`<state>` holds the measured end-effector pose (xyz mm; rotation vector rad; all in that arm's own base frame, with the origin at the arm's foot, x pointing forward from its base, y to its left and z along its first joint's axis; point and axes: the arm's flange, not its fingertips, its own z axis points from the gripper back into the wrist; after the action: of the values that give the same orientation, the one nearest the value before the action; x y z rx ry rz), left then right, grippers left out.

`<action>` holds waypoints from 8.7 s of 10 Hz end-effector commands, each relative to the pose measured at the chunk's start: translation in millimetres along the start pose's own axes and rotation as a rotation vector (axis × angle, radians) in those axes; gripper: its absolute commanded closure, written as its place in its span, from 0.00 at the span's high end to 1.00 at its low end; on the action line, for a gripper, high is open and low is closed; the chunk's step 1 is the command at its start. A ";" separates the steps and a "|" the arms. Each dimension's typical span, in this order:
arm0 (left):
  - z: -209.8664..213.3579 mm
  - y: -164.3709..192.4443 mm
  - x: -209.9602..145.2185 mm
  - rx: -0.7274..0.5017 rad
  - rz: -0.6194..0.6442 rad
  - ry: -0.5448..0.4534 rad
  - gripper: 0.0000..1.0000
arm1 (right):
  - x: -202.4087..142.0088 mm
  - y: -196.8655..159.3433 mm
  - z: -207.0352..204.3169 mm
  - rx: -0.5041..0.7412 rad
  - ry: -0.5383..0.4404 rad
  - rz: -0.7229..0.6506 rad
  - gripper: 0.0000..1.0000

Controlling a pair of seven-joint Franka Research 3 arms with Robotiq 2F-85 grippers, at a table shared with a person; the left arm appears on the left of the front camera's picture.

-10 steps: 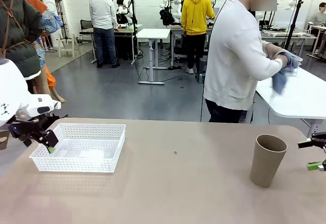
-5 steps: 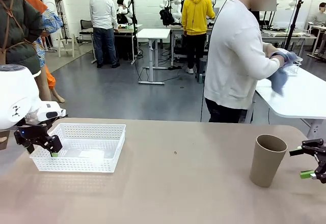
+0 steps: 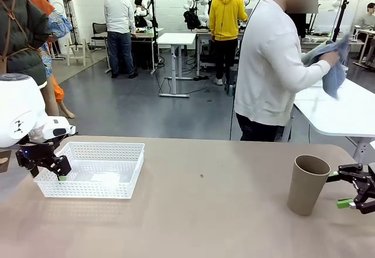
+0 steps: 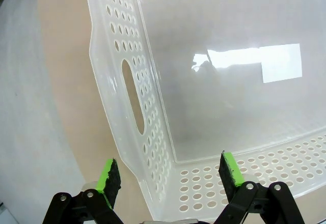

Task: Clean and organize the cups into the basket.
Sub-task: Pick up the Organizing basket and move it to the center of the table, then pick up the Reusable plastic cup from the right side of the table and place it inside the Organizing basket.

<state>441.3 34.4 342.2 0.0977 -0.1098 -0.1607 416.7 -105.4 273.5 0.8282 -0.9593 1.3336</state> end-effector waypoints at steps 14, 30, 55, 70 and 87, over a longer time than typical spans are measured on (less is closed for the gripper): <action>-6.6 -4.9 3.7 0.020 0.002 -0.015 1.00 | -1.7 -5.9 -62.5 0.073 -0.042 -0.080 1.00; -8.7 2.1 0.3 -0.014 -0.029 -0.043 0.00 | 3.3 -13.9 -121.3 0.181 -0.101 -0.012 0.00; 51.0 -236.8 49.2 0.135 0.152 0.050 0.00 | 204.2 40.7 29.1 -0.038 -0.071 -0.128 0.61; 54.7 -302.7 66.0 0.080 0.133 0.073 0.00 | 242.8 44.1 7.2 -0.062 0.101 -0.017 0.80; 54.7 -302.7 66.0 0.080 0.133 0.073 0.00 | 297.3 -18.9 -360.3 0.179 0.950 0.171 0.80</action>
<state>453.3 -277.7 369.9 0.1753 -0.0478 -0.0181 457.8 332.7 398.7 0.1829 -0.1871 1.7395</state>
